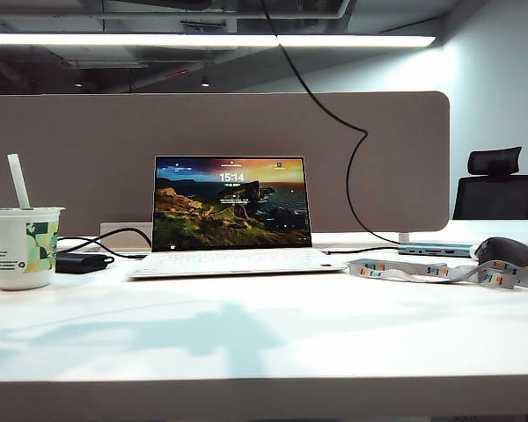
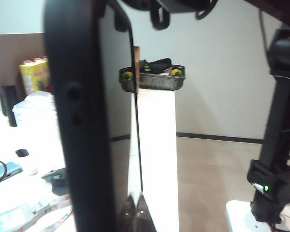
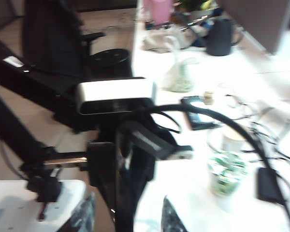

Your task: Pick up the black phone, pick up the charger plug, insert the charger plug into the phone's charging port, and finally place the connected phone back on the desk.

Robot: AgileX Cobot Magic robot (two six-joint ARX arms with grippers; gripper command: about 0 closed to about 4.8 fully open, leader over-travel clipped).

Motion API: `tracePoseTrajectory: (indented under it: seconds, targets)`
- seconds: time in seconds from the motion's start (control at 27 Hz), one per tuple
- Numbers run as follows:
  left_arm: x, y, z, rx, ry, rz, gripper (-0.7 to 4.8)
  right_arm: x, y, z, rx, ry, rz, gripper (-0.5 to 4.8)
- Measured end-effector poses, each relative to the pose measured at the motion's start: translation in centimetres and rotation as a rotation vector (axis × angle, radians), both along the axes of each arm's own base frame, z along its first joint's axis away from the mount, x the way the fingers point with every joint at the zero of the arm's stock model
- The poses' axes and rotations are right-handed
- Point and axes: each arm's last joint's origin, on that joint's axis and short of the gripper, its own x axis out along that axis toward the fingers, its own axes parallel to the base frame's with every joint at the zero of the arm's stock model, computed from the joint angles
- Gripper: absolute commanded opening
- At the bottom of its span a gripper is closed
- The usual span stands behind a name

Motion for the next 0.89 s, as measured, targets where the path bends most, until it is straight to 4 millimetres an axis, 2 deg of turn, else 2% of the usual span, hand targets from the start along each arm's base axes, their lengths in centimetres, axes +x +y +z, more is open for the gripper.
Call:
tracePoseTrajectory:
  seconds: [0.19,0.26,0.33,0.37,0.44,0.67,0.85,0.89]
  targets:
    - [0.4,0.0,-0.8,0.014,0.105,0.107,-0.06,-0.4,-1.5,0.8,-0.020,-0.036,-0.115,1.75]
    - [0.6,0.0,-1.3,0.027,0.171,0.166,-0.06,-0.9,-1.9,1.2,-0.035,-0.056,-0.173,1.52]
    - [0.8,0.1,-1.8,0.042,0.233,0.235,-0.06,-1.4,-2.3,1.6,-0.050,-0.080,-0.237,0.73]
    - [0.9,0.2,-2.1,0.052,0.267,0.276,-0.06,-1.6,-2.5,1.7,-0.062,-0.091,-0.276,-0.06]
    - [1.2,0.3,-2.9,0.080,0.338,0.364,-0.06,-1.8,-2.8,1.8,-0.091,-0.111,-0.355,-0.03]
    - [2.5,-0.3,-4.9,0.092,0.529,0.375,-0.06,-1.8,-3.0,1.9,-0.113,-0.114,-0.420,-0.04]
    - [3.5,-2.1,-7.3,0.146,0.636,0.338,-0.06,-1.9,-3.1,2.0,-0.100,-0.071,-0.436,-0.04]
    - [3.8,-3.0,-8.3,0.174,0.667,0.315,-0.06,-1.9,-3.1,2.0,-0.097,-0.061,-0.440,-0.04]
